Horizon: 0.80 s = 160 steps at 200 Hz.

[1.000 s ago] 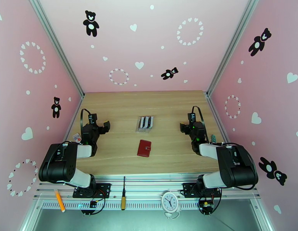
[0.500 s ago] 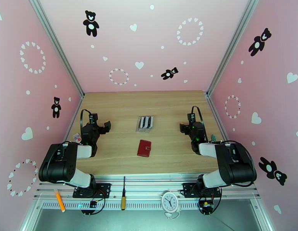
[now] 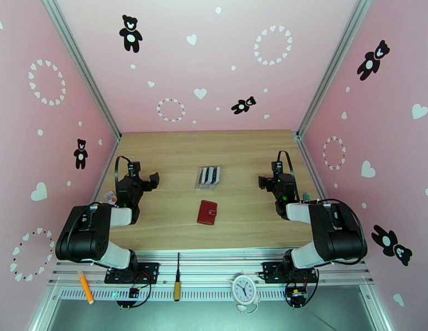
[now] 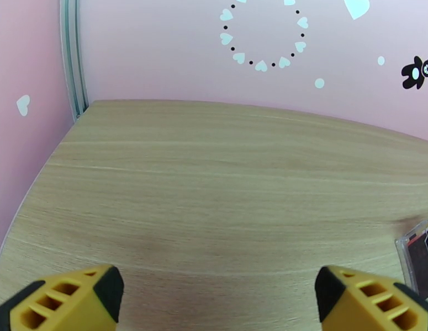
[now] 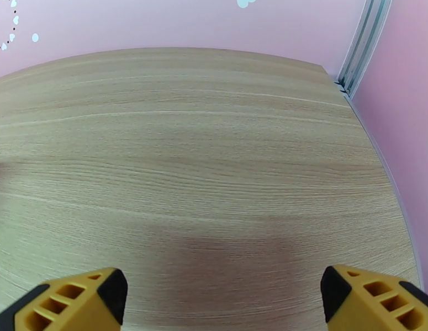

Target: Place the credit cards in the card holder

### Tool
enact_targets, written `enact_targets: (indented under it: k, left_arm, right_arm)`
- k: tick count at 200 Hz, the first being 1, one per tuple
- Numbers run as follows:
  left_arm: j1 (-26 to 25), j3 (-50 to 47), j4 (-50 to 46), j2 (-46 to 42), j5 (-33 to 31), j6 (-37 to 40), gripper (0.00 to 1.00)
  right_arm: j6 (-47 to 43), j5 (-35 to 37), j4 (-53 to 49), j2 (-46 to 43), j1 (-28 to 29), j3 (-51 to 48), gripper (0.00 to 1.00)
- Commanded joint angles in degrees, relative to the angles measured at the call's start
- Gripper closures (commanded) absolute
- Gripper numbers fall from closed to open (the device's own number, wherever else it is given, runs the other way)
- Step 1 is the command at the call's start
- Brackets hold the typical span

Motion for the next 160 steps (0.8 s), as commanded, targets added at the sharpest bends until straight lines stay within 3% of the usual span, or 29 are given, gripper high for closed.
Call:
enact_targets:
  k: [1, 28, 64, 160]
  left_arm:
    - [-0.28, 0.18, 0.01, 0.3, 1.32, 0.91, 0.02]
    - [-0.28, -0.28, 0.87, 0.3, 4.06, 1.74, 0.02]
    - [0.26, 0.64, -0.82, 0.38, 0.51, 0.05, 0.02]
    - [-0.12, 0.63, -0.92, 0.37, -0.07, 0.22, 0.02]
  right_arm:
    - [0.1, -0.32, 0.39, 0.46, 0.05, 0.64, 0.01]
    - [-1.38, -4.31, 0.1, 0.86, -0.07, 0.99, 0.01]
    - [-0.32, -2.47, 0.45, 1.24, -0.22, 0.99, 0.01]
    - [-0.42, -2.48, 1.12, 0.95, -0.21, 0.49, 0.01]
